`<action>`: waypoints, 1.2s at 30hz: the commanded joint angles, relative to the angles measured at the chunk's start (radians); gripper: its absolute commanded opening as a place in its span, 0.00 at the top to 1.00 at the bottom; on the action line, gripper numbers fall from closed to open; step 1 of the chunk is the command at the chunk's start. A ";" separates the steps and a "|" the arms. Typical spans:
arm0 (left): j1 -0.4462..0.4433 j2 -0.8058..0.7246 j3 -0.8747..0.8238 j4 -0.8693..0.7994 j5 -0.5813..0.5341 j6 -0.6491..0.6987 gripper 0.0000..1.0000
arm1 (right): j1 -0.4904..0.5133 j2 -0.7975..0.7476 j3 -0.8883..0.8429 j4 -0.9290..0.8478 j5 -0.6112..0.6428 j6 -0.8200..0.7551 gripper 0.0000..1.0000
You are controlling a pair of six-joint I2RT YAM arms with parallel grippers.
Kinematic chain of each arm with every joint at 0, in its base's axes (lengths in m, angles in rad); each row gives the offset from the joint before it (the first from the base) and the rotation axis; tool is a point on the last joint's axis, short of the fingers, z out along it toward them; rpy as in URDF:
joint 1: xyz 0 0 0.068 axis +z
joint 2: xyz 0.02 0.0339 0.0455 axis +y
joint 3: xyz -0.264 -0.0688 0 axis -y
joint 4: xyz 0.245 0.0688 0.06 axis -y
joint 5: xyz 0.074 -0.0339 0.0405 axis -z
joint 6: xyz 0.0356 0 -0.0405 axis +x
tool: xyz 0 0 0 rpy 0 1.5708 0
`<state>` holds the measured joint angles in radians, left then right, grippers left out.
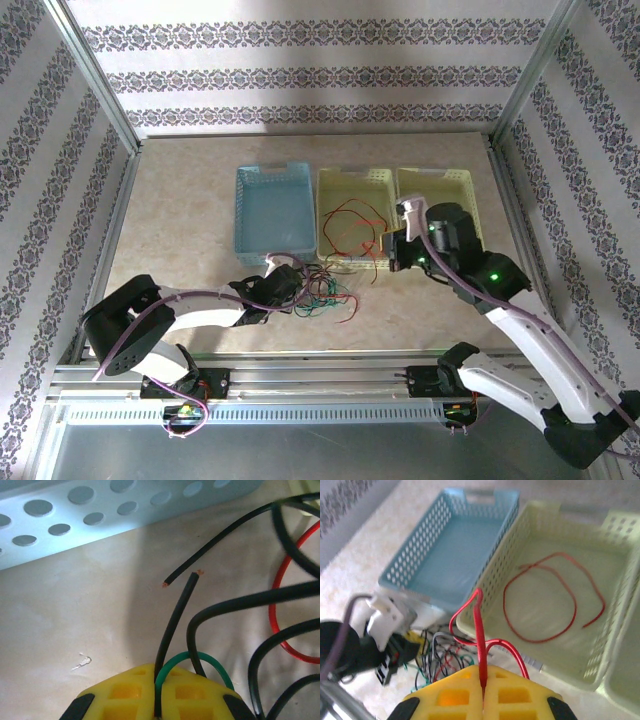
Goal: Untangle the cables
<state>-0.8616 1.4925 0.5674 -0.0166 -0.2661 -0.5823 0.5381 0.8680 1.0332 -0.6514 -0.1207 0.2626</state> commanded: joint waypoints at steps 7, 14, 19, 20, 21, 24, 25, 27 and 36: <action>0.016 0.077 -0.021 0.018 0.032 0.003 1.00 | -0.127 -0.060 0.153 0.106 -0.006 0.021 1.00; 0.016 0.070 -0.046 0.027 0.039 -0.001 1.00 | -0.155 -0.056 0.146 0.137 0.026 0.025 1.00; 0.015 0.055 -0.053 0.043 0.052 0.008 1.00 | -0.161 0.034 0.127 0.154 0.017 0.034 1.00; 0.015 0.046 -0.058 0.055 0.056 0.011 1.00 | -0.163 0.059 0.117 0.165 0.021 0.036 1.00; 0.015 0.034 -0.065 0.064 0.057 0.013 1.00 | -0.166 0.088 0.108 0.176 0.024 0.041 1.00; 0.015 -0.001 -0.085 0.078 0.049 0.016 1.00 | -0.177 0.184 0.077 0.217 0.024 0.061 1.00; 0.015 -0.011 -0.089 0.081 0.050 0.016 1.00 | -0.179 0.214 0.066 0.234 0.024 0.064 1.00; 0.015 -0.025 -0.093 0.083 0.054 0.019 1.00 | -0.181 0.288 0.047 0.263 0.049 0.086 1.00; 0.015 -0.080 -0.104 0.070 0.050 0.015 1.00 | -0.192 0.499 -0.004 0.343 -0.026 0.125 0.97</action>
<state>-0.8551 1.4315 0.4843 0.0830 -0.2352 -0.5793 0.3550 1.3533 1.0355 -0.3676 -0.1020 0.3683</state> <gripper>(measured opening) 0.051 0.046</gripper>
